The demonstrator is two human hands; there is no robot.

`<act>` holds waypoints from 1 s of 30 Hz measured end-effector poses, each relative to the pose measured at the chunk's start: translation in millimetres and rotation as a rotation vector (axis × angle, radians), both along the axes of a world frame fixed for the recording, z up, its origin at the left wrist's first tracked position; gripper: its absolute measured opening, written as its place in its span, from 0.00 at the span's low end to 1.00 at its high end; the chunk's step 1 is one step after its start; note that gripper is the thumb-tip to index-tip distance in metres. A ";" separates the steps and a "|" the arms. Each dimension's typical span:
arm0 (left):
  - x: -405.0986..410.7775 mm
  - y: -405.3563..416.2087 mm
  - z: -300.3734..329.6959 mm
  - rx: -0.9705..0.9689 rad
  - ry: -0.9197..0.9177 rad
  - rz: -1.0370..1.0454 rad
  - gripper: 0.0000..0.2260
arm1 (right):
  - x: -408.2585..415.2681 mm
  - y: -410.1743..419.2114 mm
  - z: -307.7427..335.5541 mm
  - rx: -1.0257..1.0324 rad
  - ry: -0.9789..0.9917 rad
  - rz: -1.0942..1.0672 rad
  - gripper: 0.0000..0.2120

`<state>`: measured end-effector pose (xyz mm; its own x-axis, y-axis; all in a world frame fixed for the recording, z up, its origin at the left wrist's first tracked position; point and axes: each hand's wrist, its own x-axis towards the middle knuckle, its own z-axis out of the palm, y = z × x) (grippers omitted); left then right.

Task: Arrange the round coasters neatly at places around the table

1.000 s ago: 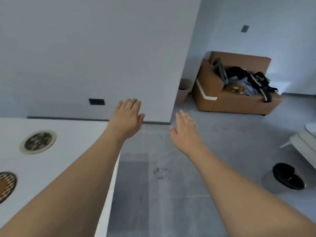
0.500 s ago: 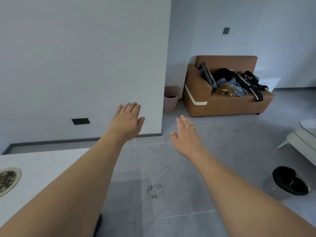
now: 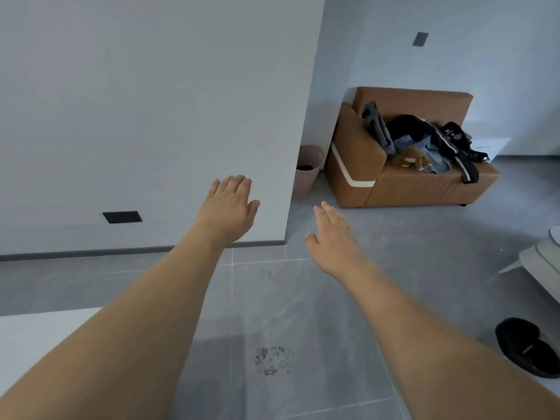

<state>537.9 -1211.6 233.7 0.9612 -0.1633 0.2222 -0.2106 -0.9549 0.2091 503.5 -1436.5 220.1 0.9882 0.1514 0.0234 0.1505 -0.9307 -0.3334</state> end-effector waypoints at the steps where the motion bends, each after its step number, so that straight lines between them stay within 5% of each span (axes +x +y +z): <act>1: 12.6 0.0 -4.9 0.000 0.009 0.000 0.23 | 12.8 1.1 -4.2 -0.008 0.015 0.006 0.29; 15: 199.2 15.8 -55.6 -0.066 0.101 0.164 0.23 | 239.5 5.5 -48.2 -0.065 0.164 0.160 0.29; 30: 345.2 161.1 -104.3 -0.148 0.190 0.407 0.23 | 434.0 159.6 -83.7 -0.172 0.262 0.369 0.29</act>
